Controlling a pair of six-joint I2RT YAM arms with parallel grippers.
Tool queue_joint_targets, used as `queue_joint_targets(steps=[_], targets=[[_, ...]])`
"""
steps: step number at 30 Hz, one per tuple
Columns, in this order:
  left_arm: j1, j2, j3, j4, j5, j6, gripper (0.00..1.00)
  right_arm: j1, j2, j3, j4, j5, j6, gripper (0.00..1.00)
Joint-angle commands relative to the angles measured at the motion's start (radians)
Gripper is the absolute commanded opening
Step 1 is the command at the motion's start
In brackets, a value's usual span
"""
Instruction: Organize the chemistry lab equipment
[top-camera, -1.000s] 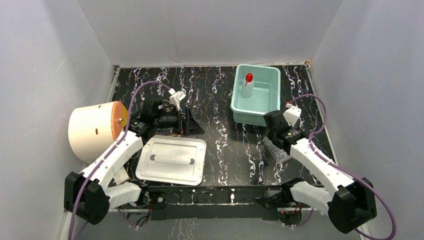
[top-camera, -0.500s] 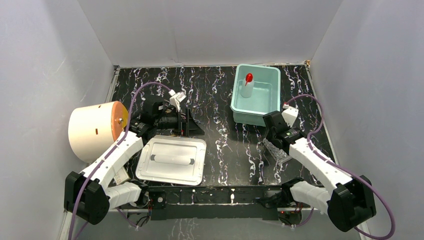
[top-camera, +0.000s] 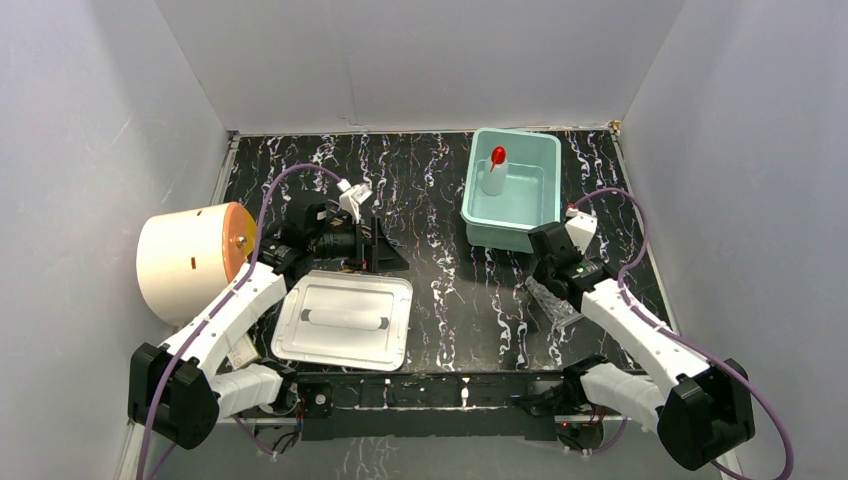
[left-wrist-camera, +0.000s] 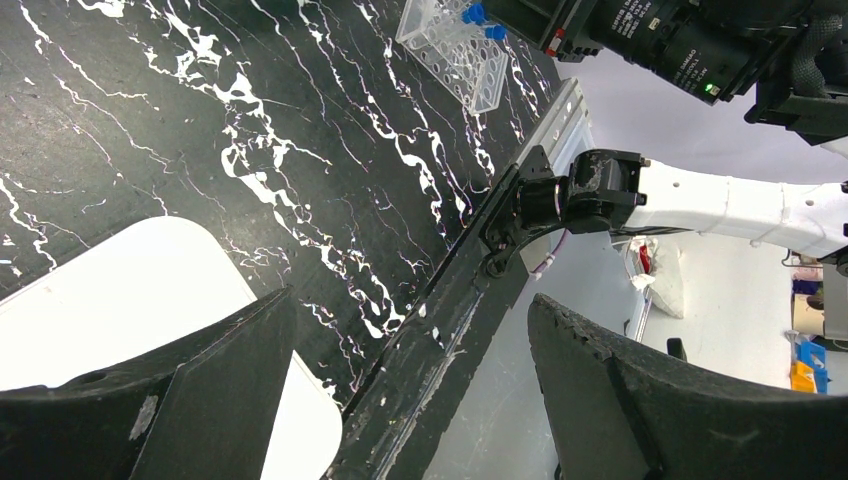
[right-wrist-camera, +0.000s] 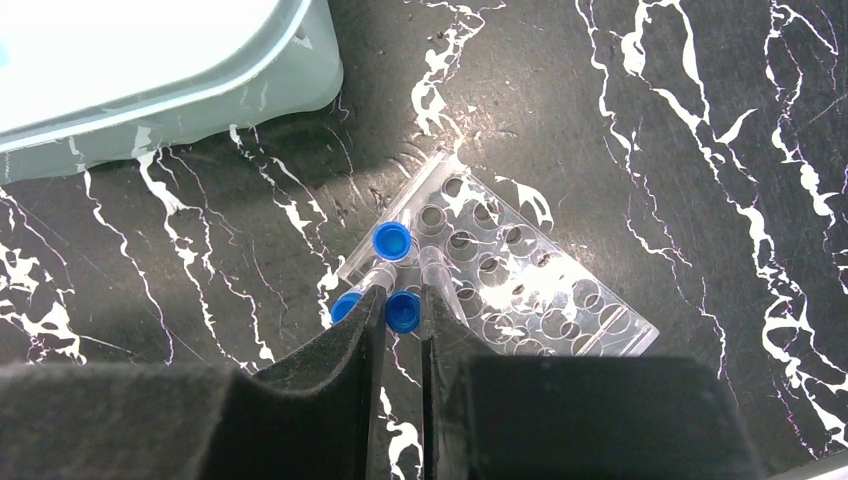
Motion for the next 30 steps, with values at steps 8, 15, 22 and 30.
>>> queue_joint_targets(steps=[8, 15, 22, 30], targets=[[-0.004, 0.003, -0.001, 0.029, 0.021, -0.002, 0.84, -0.004, -0.058, 0.025, -0.027, -0.017, -0.034, 0.24], [-0.003, 0.003, -0.001, 0.030, 0.022, -0.002, 0.84, -0.003, -0.088, 0.012, -0.032, -0.061, -0.050, 0.25], [-0.003, -0.002, -0.009, 0.031, 0.020, -0.002, 0.84, -0.003, -0.096, -0.010, -0.022, -0.112, -0.073, 0.29], [-0.003, -0.008, -0.018, 0.031, 0.017, -0.005, 0.84, -0.003, -0.104, -0.031, -0.023, -0.143, -0.076, 0.29]])
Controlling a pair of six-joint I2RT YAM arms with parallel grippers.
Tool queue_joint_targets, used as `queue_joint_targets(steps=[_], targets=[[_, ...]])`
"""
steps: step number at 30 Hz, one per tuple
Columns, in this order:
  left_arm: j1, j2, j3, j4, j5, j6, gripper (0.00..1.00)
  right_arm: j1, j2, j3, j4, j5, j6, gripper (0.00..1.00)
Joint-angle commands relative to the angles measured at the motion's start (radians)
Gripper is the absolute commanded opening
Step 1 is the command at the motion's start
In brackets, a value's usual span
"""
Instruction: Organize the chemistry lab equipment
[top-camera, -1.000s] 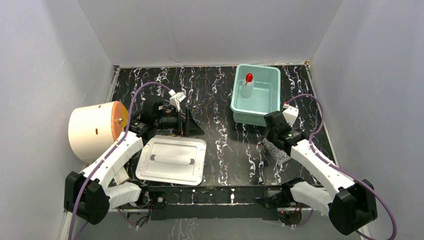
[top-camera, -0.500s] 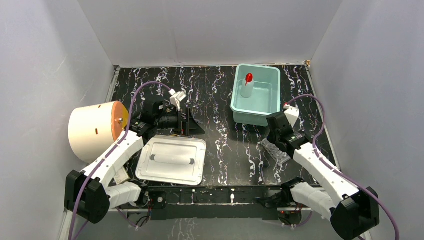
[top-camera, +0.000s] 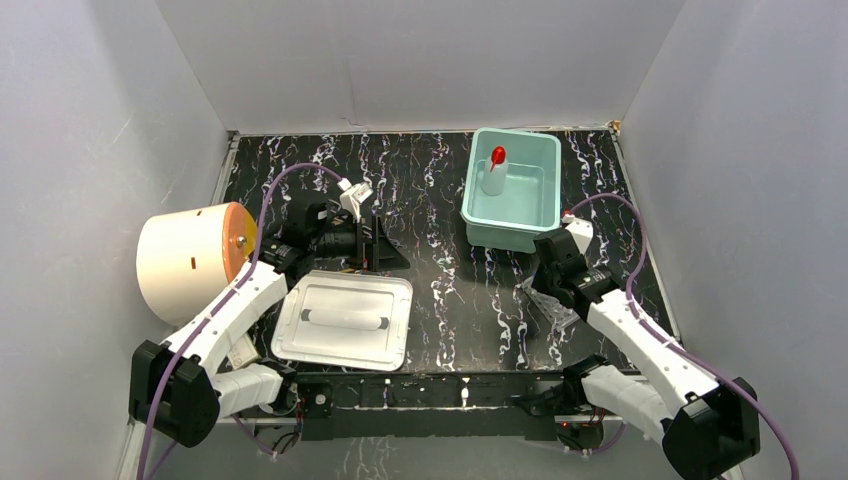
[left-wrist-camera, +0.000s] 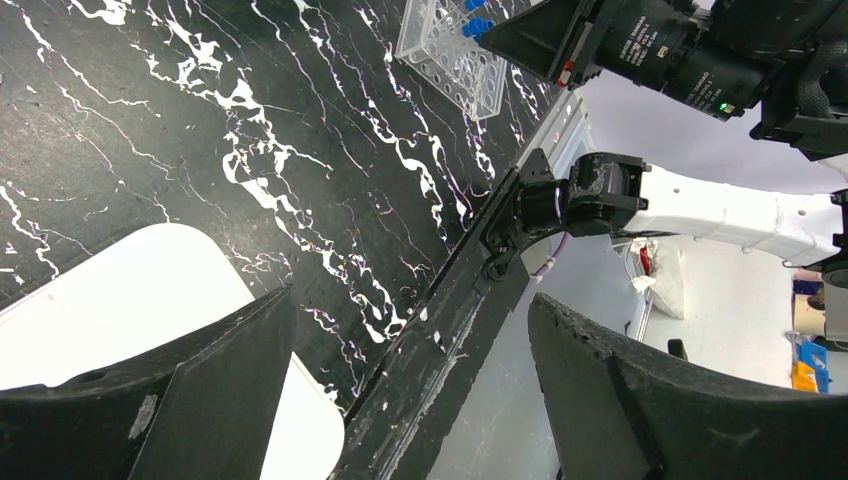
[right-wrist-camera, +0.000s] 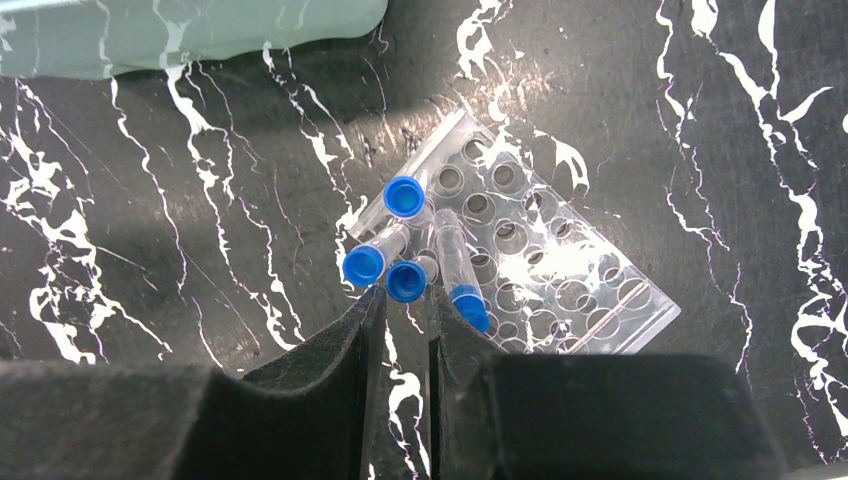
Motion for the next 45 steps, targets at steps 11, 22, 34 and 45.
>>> queue_joint_targets(steps=[11, 22, 34, 45], targets=[[-0.003, -0.020, -0.020, 0.010, 0.017, 0.001, 0.84, -0.004, -0.039, 0.037, -0.013, 0.013, -0.017, 0.28], [-0.003, -0.021, -0.021, 0.008, 0.017, 0.000, 0.84, -0.023, 0.049, 0.134, -0.013, 0.080, -0.039, 0.31], [-0.003, -0.015, -0.019, 0.007, 0.015, 0.004, 0.84, -0.036, 0.051, 0.110, -0.004, 0.048, -0.061, 0.17], [-0.003, 0.002, -0.007, 0.012, 0.025, 0.002, 0.84, -0.047, 0.063, 0.077, 0.021, 0.010, -0.082, 0.18]])
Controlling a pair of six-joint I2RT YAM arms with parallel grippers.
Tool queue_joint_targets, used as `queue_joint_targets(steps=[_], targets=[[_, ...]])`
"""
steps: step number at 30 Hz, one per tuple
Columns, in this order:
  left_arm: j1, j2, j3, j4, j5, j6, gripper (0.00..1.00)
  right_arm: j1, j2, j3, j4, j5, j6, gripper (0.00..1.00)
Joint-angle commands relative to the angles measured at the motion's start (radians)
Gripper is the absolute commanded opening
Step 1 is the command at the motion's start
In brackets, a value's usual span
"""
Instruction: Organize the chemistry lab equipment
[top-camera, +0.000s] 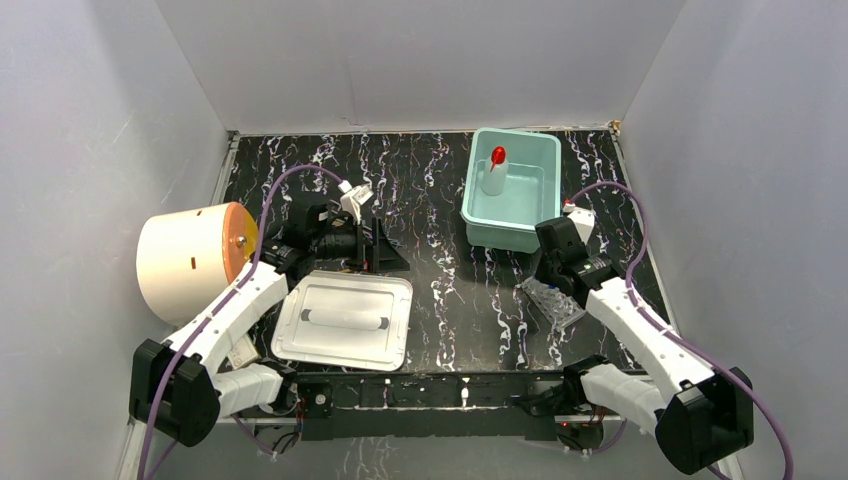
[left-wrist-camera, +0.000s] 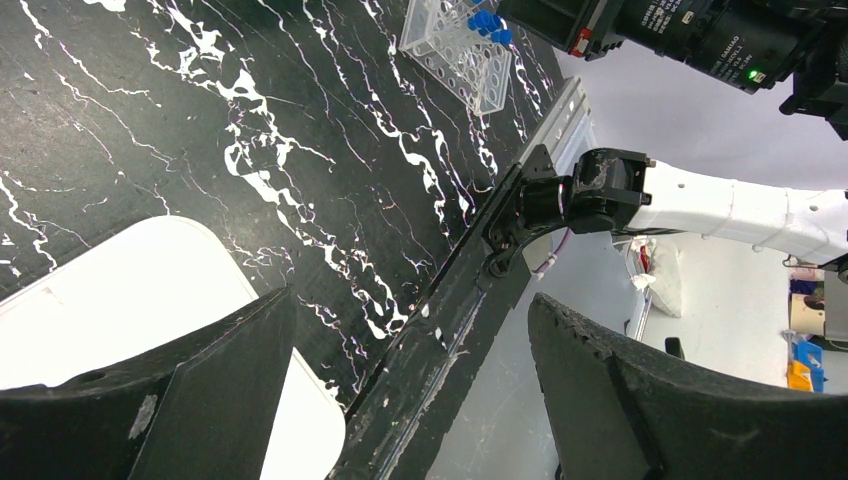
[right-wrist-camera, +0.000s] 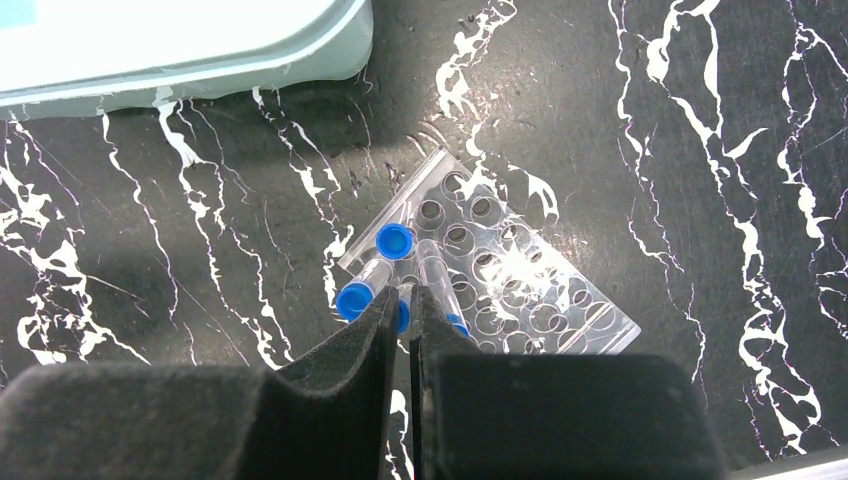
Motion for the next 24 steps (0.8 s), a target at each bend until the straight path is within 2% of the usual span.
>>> queue_joint_targets(steps=[1, 24], targets=[[-0.003, 0.000, 0.006, 0.011, 0.024, 0.002, 0.84, -0.010, 0.007, 0.006, 0.049, -0.009, -0.029, 0.18], [-0.003, -0.017, -0.020, 0.014, 0.020, -0.001, 0.84, -0.016, -0.005, 0.017, -0.033, -0.095, -0.054, 0.16]])
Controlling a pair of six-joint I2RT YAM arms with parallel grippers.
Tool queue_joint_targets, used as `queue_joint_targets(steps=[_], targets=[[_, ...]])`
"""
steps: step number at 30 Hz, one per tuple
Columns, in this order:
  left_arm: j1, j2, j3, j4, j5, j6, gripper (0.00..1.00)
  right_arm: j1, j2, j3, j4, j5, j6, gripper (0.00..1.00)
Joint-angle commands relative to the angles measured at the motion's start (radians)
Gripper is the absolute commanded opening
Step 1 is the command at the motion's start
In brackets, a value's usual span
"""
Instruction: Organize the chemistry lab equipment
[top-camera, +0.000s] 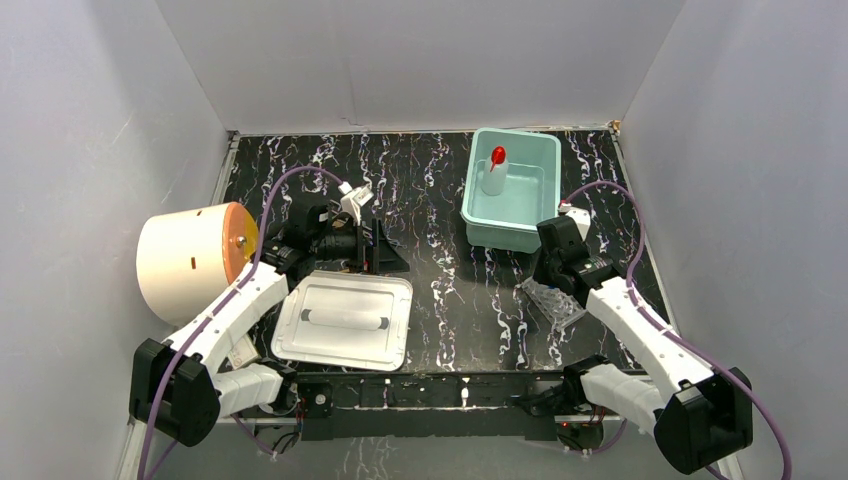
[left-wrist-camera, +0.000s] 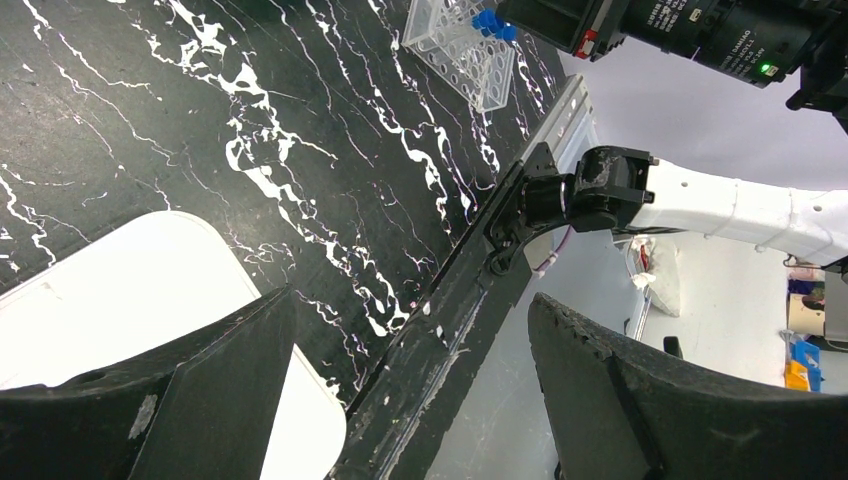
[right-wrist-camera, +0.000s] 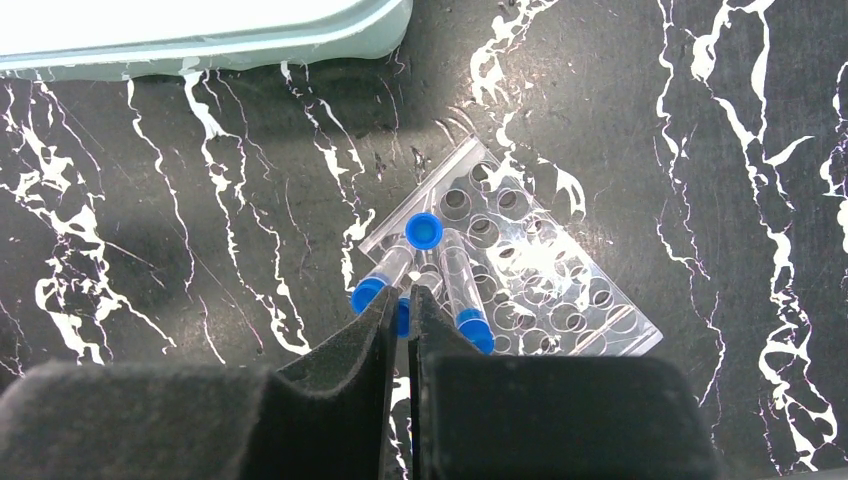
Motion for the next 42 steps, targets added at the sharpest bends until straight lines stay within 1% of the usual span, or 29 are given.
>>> queue_joint_targets(steps=[1, 13, 25, 28, 33, 35, 38, 41, 42], targets=[[-0.003, -0.020, -0.013, 0.014, 0.020, 0.000, 0.84, -0.003, -0.007, 0.018, -0.046, -0.016, -0.006, 0.15], [-0.003, -0.018, -0.015, 0.014, 0.018, 0.000, 0.84, -0.003, -0.018, 0.038, -0.098, 0.026, 0.027, 0.11], [-0.003, -0.022, -0.016, 0.014, 0.018, 0.000, 0.84, -0.003, -0.015, 0.058, -0.125, 0.040, 0.049, 0.11], [-0.003, -0.020, -0.012, 0.014, 0.018, 0.000, 0.84, -0.004, 0.003, 0.099, -0.135, 0.062, 0.050, 0.14], [-0.003, -0.012, -0.001, 0.014, 0.020, 0.003, 0.84, -0.017, 0.052, 0.188, -0.148, 0.076, 0.046, 0.24], [-0.003, -0.010, 0.003, 0.014, 0.021, 0.003, 0.84, -0.023, 0.065, 0.209, -0.153, 0.079, 0.046, 0.25], [-0.003, -0.011, 0.003, 0.009, 0.020, 0.005, 0.84, -0.033, 0.074, 0.226, -0.189, 0.082, 0.066, 0.25], [-0.003, -0.015, 0.001, 0.006, 0.019, 0.007, 0.84, -0.050, 0.058, 0.224, -0.260, 0.090, 0.113, 0.19], [-0.003, -0.016, -0.001, 0.004, 0.017, 0.008, 0.84, -0.064, 0.053, 0.218, -0.275, 0.079, 0.120, 0.18]])
